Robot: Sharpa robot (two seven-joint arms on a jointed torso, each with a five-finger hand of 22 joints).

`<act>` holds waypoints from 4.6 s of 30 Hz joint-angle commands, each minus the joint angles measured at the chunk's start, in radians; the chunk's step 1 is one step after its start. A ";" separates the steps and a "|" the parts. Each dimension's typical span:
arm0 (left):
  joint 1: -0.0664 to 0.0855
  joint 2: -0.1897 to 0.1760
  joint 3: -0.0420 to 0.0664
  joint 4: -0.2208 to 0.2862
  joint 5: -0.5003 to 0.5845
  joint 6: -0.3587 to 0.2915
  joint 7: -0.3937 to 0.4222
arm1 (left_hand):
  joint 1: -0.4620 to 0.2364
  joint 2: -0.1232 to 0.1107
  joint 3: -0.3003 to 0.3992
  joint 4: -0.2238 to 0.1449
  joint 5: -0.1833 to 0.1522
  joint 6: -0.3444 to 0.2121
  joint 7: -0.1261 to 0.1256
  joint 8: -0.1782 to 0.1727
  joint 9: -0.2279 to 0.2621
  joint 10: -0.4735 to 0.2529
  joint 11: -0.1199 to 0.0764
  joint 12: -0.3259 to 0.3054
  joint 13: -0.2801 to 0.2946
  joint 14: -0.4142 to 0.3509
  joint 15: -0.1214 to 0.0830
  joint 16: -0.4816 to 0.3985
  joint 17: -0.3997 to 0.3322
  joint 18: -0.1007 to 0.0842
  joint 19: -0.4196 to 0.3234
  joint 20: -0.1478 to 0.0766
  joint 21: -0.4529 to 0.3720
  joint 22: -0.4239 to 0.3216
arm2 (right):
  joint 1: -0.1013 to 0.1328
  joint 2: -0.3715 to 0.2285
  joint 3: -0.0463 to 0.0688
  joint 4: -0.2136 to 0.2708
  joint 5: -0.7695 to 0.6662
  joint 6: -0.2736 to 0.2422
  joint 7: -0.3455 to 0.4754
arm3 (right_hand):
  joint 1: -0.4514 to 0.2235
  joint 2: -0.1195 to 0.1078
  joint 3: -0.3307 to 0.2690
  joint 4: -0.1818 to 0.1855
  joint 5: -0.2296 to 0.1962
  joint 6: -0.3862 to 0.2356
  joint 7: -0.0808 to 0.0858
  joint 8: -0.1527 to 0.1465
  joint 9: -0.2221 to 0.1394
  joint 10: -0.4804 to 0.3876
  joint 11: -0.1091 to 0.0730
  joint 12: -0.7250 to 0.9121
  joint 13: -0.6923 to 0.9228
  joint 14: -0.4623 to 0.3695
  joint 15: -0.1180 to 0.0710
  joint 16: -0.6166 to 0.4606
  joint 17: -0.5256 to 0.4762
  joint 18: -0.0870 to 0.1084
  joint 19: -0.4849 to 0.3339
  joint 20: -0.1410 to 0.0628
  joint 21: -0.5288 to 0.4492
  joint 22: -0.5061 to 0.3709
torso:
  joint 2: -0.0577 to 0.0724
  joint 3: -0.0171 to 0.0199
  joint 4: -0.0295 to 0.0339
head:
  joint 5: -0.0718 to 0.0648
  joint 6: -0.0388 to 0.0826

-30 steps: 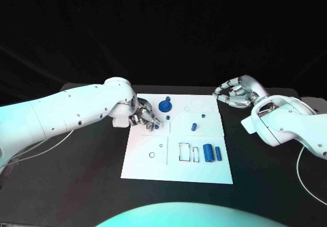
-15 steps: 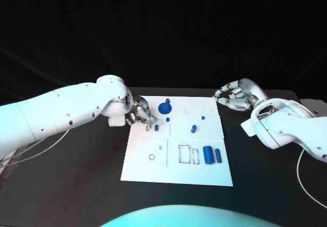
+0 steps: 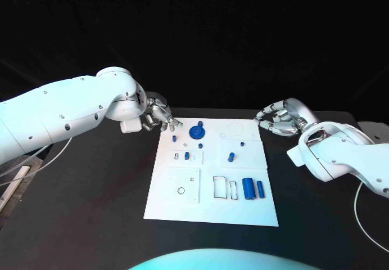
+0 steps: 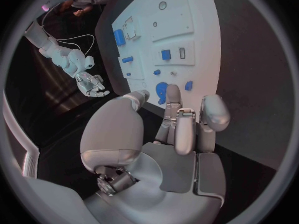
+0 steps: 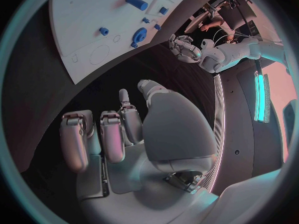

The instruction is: Assemble the parts on the task board

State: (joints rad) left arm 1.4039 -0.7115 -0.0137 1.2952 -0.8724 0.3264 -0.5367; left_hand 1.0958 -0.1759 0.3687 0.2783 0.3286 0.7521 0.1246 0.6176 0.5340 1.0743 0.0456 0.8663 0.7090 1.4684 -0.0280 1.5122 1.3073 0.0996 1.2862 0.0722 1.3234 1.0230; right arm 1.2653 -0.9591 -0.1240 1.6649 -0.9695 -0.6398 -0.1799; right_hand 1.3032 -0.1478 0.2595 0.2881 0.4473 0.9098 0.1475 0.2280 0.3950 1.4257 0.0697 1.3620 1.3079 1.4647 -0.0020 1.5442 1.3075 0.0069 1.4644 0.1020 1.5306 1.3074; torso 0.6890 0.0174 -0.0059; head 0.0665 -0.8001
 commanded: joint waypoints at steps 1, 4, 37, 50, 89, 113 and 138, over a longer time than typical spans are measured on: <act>0.004 0.014 0.000 -0.022 -0.053 -0.053 0.028 | 0.016 -0.004 -0.007 0.002 0.004 -0.005 -0.001 -0.002 -0.002 -0.013 0.000 -0.007 -0.006 0.060 0.007 -0.007 0.112 0.013 -0.010 0.002 -0.010 -0.017 | -0.001 0.001 0.000 0.000 -0.002 0.002 0.007 | -0.002 -0.006 0.005 0.001 0.005 -0.007 0.002 0.004 -0.001 -0.001 -0.005 -0.002 0.096 0.091 -0.006 -0.004 0.204 0.005 0.083 -0.005 -0.004 0.236 | 0.000 0.0002 -0.0007 | 0.005 0.003; 0.005 0.031 -0.002 -0.053 -0.077 -0.061 0.033 | 0.031 -0.007 -0.016 0.010 0.004 -0.009 0.003 -0.001 -0.004 -0.042 0.004 -0.023 -0.021 0.032 0.009 -0.046 0.036 0.029 -0.058 0.004 -0.058 -0.103 | -0.002 0.002 0.000 0.000 -0.002 0.003 0.008 | -0.002 -0.006 0.005 0.001 0.005 -0.007 0.002 0.004 -0.001 -0.001 -0.005 -0.002 0.096 0.091 -0.006 -0.004 0.204 0.005 0.083 -0.005 -0.004 0.236 | 0.002 -0.0012 -0.0010 | 0.006 0.006; -0.074 0.137 -0.024 -0.207 -0.250 -0.051 0.024 | -0.067 0.046 -0.162 0.015 -0.187 -0.001 -0.023 0.146 0.043 -0.020 -0.016 0.023 -0.068 0.056 -0.007 -0.024 0.084 0.012 0.002 -0.003 -0.022 -0.020 | -0.006 0.000 0.000 0.001 -0.001 0.000 0.014 | -0.004 -0.007 0.007 0.001 0.006 -0.007 0.003 0.005 -0.001 -0.002 -0.005 -0.004 0.095 0.091 -0.006 -0.004 0.203 0.005 0.083 -0.005 -0.005 0.236 | 0.000 0.0017 -0.0029 | 0.007 -0.004; -0.077 0.148 -0.025 -0.218 -0.245 -0.006 0.019 | -0.020 0.071 -0.157 0.013 -0.175 0.004 -0.026 0.150 0.037 -0.014 -0.020 0.029 -0.073 0.057 -0.010 -0.023 0.087 0.011 0.004 -0.004 -0.017 -0.012 | -0.006 0.001 0.000 0.002 -0.001 0.001 0.014 | -0.005 -0.007 0.010 0.000 0.007 -0.008 0.003 0.005 -0.002 -0.002 -0.005 -0.003 0.095 0.091 -0.006 -0.004 0.204 0.005 0.082 -0.005 -0.005 0.236 | -0.001 0.0014 -0.0024 | 0.006 -0.007; -0.091 0.167 -0.030 -0.237 -0.182 -0.020 0.024 | 0.103 0.106 -0.113 0.010 -0.175 0.017 -0.031 0.145 0.016 -0.009 -0.025 0.037 -0.084 0.060 -0.015 -0.017 0.093 0.007 0.011 -0.006 0.000 0.015 | -0.006 0.005 0.000 0.002 -0.001 0.007 0.010 | -0.004 -0.005 0.017 -0.001 0.011 -0.007 0.002 0.007 -0.002 0.000 -0.005 0.000 0.097 0.091 -0.006 -0.003 0.205 0.005 0.084 -0.005 -0.004 0.237 | -0.001 0.0015 -0.0025 | 0.003 -0.016; -0.091 0.153 -0.030 -0.228 -0.112 -0.041 0.024 | 0.159 0.060 0.435 -0.152 -0.179 -0.010 -0.044 0.256 0.085 0.073 -0.041 0.174 0.038 0.062 -0.028 -0.011 0.098 0.000 0.026 -0.017 0.029 0.063 | -0.006 0.006 0.000 0.000 -0.001 0.007 0.010 | -0.003 -0.004 0.021 -0.002 0.014 -0.008 0.002 0.007 -0.002 -0.001 -0.005 -0.001 0.096 0.091 -0.006 -0.004 0.203 0.005 0.083 -0.005 -0.005 0.236 | -0.002 0.0021 -0.0029 | 0.006 -0.022; -0.113 -0.044 -0.030 0.106 -0.191 -0.182 0.089 | 0.116 0.019 0.505 -0.220 -0.178 0.006 -0.051 0.270 0.098 0.113 -0.049 0.213 0.081 0.063 -0.035 -0.010 0.095 -0.004 0.037 -0.023 0.041 0.084 | -0.006 0.000 0.000 0.002 0.000 0.008 0.012 | -0.003 -0.005 0.023 -0.002 0.016 -0.008 0.002 0.008 -0.003 -0.001 -0.005 -0.002 0.096 0.091 -0.006 -0.004 0.204 0.005 0.082 -0.005 -0.006 0.236 | -0.003 0.0000 -0.0002 | 0.014 -0.021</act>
State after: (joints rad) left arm 1.2928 -0.7534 -0.0440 1.3906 -0.9920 0.1829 -0.4889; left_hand 1.2102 -0.1476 0.7016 0.2299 0.1464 0.7513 0.0800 0.8855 0.6346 1.1788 -0.0013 1.0746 0.7890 1.4669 -0.0554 1.4976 1.3080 0.1158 1.3170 0.0519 1.3582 1.1060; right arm 1.2595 -0.9594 -0.1243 1.6661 -0.9662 -0.6397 -0.1748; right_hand 1.3032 -0.1477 0.2762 0.2882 0.4592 0.9070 0.1504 0.2319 0.3933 1.4257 0.0697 1.3620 1.3077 1.4648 -0.0020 1.5442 1.3077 0.0069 1.4645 0.1020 1.5306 1.3079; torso 0.6867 0.0184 -0.0066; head 0.0808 -0.8220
